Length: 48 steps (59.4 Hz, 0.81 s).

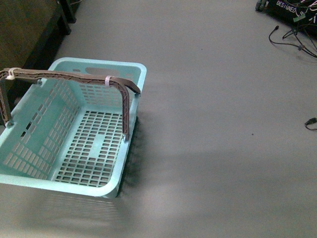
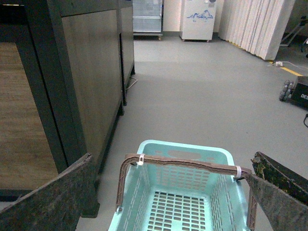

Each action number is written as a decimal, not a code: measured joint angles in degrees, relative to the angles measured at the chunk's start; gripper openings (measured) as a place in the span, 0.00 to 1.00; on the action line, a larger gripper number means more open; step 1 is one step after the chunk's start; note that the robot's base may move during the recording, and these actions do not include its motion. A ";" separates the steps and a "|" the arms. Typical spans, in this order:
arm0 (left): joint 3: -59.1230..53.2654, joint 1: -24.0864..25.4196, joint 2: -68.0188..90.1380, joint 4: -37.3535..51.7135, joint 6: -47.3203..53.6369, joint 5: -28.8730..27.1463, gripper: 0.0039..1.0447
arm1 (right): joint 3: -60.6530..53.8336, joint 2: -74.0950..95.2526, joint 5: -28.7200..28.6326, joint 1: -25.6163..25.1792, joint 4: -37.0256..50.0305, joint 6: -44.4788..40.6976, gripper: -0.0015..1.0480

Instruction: Pick lemon and mango into basket

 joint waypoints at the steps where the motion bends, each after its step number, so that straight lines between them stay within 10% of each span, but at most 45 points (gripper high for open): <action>1: 0.00 0.00 0.00 0.00 0.00 0.00 0.94 | 0.00 0.00 0.02 0.00 0.00 0.00 0.92; 48: 0.00 0.00 0.00 0.00 0.00 0.00 0.94 | 0.00 0.00 0.00 0.00 0.00 0.00 0.92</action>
